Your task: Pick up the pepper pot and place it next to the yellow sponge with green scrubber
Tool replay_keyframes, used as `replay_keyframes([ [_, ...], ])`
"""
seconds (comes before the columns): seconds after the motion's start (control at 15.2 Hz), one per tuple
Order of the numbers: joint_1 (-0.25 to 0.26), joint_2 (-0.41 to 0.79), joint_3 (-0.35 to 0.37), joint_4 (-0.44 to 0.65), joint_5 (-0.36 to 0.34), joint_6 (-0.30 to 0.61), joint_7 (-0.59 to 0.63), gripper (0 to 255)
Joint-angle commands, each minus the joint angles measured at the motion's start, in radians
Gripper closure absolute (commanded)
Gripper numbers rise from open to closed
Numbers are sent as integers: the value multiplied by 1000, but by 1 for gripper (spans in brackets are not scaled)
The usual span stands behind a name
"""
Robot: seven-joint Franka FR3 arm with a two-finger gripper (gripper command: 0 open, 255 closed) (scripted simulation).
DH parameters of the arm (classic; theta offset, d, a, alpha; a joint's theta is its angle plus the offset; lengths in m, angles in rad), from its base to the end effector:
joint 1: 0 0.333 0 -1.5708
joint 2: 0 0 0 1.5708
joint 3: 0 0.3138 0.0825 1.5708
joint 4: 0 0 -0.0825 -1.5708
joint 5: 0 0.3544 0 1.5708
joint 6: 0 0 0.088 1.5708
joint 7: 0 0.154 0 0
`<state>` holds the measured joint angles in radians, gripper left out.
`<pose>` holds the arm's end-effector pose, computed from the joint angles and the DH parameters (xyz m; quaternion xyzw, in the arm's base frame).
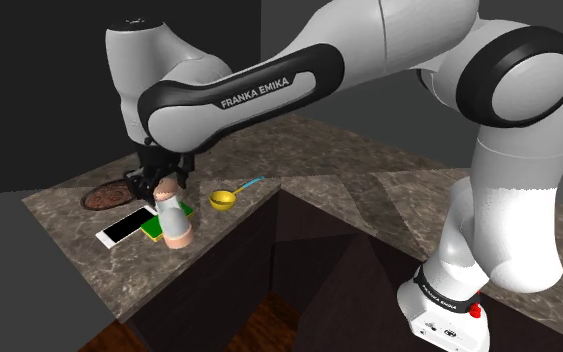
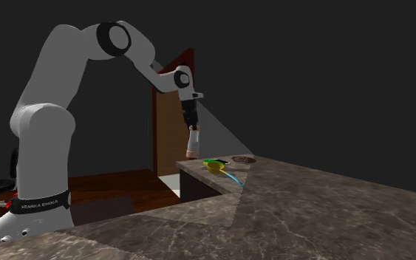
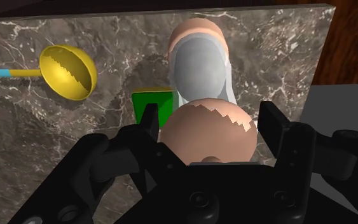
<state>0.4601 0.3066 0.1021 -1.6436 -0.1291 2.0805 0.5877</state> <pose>0.5511 0.3268 0.4126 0.9968 0.0116 0.0788 0.0003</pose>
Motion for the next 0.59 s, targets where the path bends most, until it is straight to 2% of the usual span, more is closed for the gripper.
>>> replay_keyframes([
  [0.0,0,5,0,-18,-2,24,3,255],
  [0.4,1,32,-3,-71,-10,103,14,255],
  [0.53,1,32,-3,-71,-10,103,14,255],
])
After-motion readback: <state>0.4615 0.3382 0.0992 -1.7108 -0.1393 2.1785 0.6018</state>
